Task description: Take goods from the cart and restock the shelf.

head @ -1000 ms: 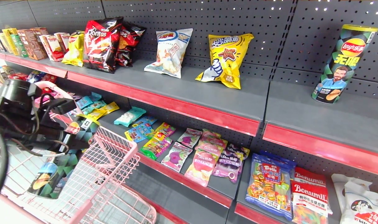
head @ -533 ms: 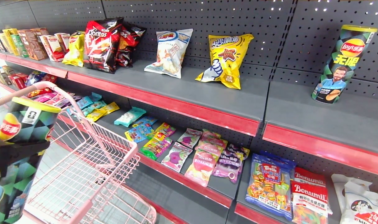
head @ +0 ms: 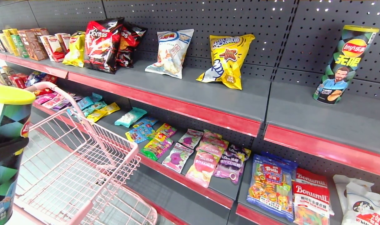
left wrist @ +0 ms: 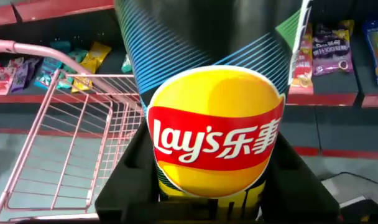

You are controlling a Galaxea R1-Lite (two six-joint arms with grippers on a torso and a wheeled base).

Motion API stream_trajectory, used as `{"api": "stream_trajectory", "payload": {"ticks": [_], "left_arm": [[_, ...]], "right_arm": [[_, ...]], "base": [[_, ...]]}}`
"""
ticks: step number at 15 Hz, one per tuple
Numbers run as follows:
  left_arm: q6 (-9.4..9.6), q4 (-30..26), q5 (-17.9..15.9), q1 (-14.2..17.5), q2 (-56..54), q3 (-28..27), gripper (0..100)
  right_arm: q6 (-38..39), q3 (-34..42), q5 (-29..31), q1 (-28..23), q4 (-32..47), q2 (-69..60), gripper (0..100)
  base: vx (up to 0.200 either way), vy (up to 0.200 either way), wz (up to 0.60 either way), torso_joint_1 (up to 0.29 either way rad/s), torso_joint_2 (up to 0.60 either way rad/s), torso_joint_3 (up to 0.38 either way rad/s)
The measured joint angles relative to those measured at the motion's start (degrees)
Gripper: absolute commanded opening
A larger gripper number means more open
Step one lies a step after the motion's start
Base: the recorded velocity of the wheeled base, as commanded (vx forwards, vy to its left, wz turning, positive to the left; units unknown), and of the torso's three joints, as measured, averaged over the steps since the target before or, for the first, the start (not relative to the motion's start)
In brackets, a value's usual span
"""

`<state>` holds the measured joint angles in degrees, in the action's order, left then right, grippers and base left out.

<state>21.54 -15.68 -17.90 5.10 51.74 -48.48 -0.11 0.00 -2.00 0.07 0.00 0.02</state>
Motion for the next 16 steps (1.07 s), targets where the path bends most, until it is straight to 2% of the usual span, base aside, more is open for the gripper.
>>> {"api": "stream_trajectory", "payload": {"ticks": [4, 12, 16], "left_arm": [[0.1, 2.82, 0.11, -1.62, -0.15, -0.07, 0], [0.27, 2.96, -0.11, -2.15, -0.28, -0.13, 0], [0.27, 2.9, 0.02, -3.56, 0.02, -0.22, 0]], "right_arm": [[-0.02, 0.0, 0.01, 0.0, 0.0, 0.0, 100], [-0.05, 0.0, 0.0, 0.0, 0.0, 0.0, 100], [-0.05, 0.0, 0.0, -0.02, 0.0, 0.0, 100]], "base": [[0.0, 0.0, 0.0, 0.113, -0.26, -0.151], [0.0, 0.0, 0.0, 0.254, -0.57, -0.312], [0.0, 0.0, 0.0, 0.204, -0.42, -0.222]]}}
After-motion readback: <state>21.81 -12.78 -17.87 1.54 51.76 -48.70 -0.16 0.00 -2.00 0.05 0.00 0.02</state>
